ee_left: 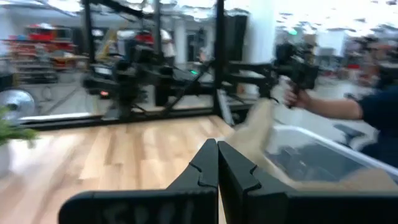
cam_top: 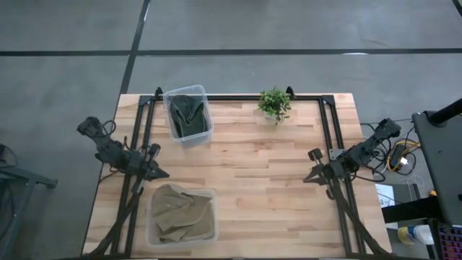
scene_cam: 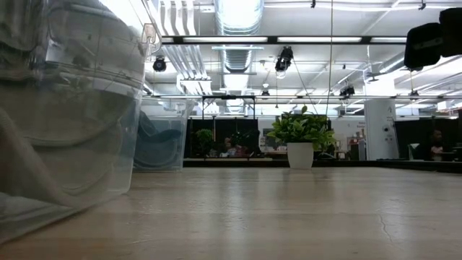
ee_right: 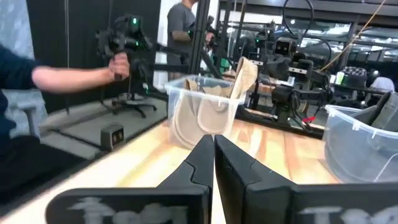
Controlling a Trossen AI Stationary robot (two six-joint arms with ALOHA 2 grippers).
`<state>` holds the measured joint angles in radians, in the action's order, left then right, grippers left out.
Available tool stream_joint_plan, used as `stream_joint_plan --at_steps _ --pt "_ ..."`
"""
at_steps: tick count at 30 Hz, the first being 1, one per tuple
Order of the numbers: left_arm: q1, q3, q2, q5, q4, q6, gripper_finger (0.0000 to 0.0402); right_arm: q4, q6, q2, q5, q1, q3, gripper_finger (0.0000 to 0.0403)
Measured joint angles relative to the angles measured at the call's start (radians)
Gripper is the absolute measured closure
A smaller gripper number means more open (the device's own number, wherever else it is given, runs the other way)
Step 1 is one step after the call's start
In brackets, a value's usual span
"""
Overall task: Pick & Place hat
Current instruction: Return to home position
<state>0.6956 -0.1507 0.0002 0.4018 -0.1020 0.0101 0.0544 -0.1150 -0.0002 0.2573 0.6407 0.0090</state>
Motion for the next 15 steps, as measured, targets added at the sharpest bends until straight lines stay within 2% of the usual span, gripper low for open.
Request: stream_joint_plan --at_steps 5,10,13,15 --pt "0.0 0.048 0.0 -0.02 0.006 0.007 0.0401 -0.007 -0.031 0.013 -0.001 0.0 0.0 0.0394" --pt "0.0 0.108 0.0 -0.021 0.088 -0.021 0.0401 -0.007 -0.034 0.015 -0.002 0.0 0.0 0.0394" --pt "0.0 0.114 0.0 0.063 0.101 -0.035 0.0401 -0.006 -0.034 0.015 -0.003 0.0 0.0 0.0394" --pt "0.0 0.117 0.0 0.081 0.113 -0.034 0.0401 -0.006 -0.034 0.016 -0.003 0.001 0.0 0.0394"
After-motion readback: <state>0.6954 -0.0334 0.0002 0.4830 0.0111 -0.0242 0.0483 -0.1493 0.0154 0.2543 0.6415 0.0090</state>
